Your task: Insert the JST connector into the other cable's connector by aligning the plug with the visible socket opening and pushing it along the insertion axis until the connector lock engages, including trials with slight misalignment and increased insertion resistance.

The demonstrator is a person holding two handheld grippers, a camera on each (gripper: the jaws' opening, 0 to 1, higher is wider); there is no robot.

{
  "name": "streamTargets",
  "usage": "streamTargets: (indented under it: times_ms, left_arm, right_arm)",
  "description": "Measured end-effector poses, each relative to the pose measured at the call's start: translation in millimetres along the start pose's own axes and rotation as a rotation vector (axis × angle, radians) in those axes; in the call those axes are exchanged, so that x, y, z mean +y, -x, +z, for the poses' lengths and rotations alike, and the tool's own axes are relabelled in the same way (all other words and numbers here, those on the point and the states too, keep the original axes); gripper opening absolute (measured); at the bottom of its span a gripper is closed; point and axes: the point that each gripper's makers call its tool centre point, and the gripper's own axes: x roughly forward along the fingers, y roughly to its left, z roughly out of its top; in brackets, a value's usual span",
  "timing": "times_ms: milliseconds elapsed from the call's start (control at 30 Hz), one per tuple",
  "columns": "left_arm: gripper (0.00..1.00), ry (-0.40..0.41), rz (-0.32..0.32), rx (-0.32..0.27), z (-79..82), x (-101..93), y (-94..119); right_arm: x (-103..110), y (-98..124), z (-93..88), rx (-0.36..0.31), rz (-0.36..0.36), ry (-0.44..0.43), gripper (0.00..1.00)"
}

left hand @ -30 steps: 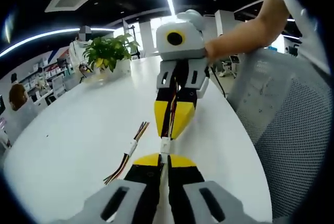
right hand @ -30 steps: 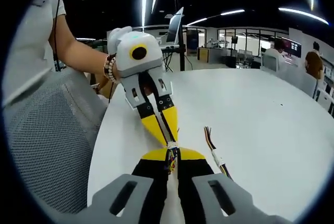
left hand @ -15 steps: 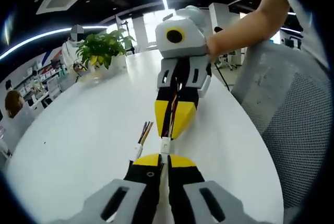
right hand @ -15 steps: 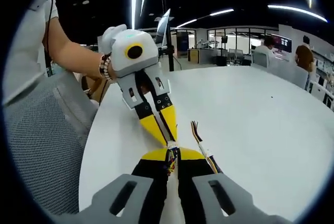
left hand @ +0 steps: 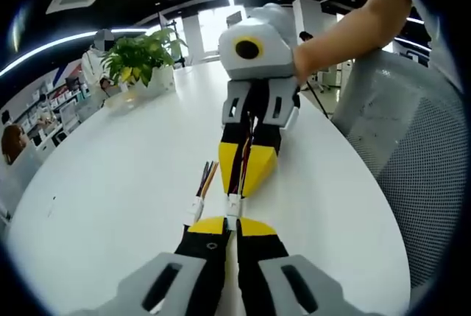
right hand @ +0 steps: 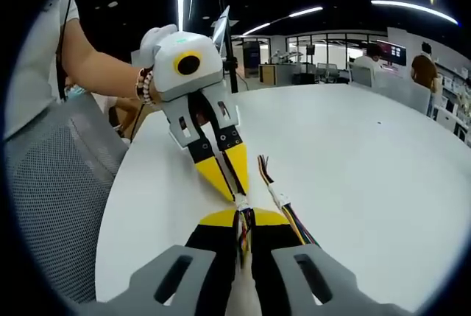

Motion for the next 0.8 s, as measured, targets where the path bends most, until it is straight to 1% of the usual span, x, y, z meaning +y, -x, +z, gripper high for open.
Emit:
streamTargets:
  times_ms: [200, 333, 500, 567, 600, 800]
  left_arm:
    - [0.0, 0.008, -0.001, 0.005, -2.2, 0.6, -1]
    - [0.0, 0.007, 0.002, 0.012, -4.5, 0.7, -2]
    - [0.0, 0.02, 0.008, 0.011, -5.2, 1.0, -4]
    - [0.0, 0.017, 0.012, 0.012, -4.9, 0.8, -5]
    - [0.0, 0.016, 0.012, 0.013, -4.7, 1.0, -4]
    - [0.0, 0.025, 0.016, 0.012, -5.3, 2.2, -4]
  right_arm:
    - [0, -2, -1.2, 0.005, 0.002, 0.012, 0.03]
    - [-1, -5, -4.6, 0.03, -0.008, 0.042, 0.03]
    - [-3, -5, -8.2, 0.047, -0.016, 0.05, 0.03]
    - [-4, -7, -11.2, 0.07, -0.025, 0.076, 0.03]
    - [-2, -6, -8.9, 0.059, -0.023, 0.069, 0.03]
    - [-4, -7, -9.2, 0.065, -0.025, 0.083, 0.04]
